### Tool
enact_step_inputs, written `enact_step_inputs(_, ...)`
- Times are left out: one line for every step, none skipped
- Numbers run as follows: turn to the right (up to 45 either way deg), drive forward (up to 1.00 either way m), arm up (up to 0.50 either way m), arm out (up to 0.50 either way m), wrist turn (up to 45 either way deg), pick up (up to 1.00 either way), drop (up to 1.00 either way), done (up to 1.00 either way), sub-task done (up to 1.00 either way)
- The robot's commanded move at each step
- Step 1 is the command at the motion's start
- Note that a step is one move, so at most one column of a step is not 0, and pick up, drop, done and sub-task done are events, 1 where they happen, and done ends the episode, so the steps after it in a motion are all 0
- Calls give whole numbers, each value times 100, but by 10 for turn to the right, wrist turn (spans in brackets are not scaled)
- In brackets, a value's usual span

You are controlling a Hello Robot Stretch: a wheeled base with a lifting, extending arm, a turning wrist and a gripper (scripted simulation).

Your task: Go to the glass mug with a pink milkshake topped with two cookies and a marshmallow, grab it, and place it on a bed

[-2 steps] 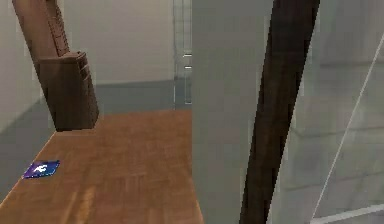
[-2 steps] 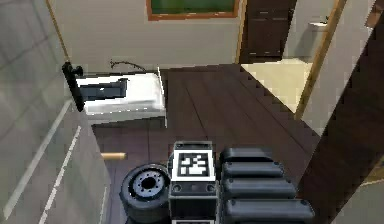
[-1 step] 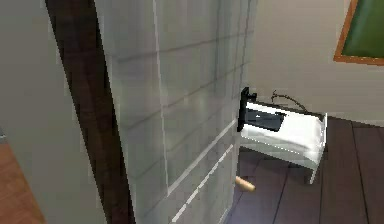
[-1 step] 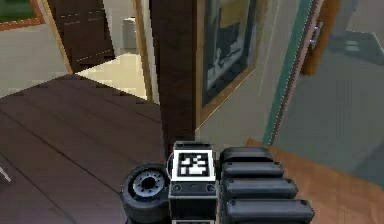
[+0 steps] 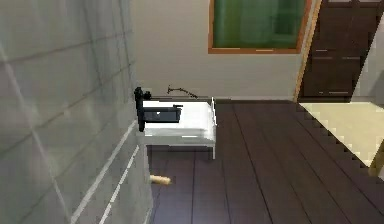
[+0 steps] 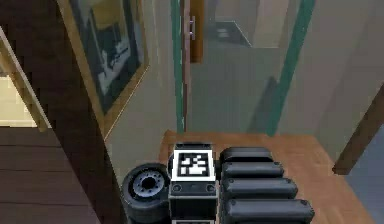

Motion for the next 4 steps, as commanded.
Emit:
enact_step_inputs(0,60,0,0,0,0,0,0,0)
enact_step_inputs(330,0,0,0,0,0,0,0,0)
enact_step_inputs(0,100,0,0,0,0,0,0,0)
enact_step_inputs(180,0,0,0,0,0,0,0,0)
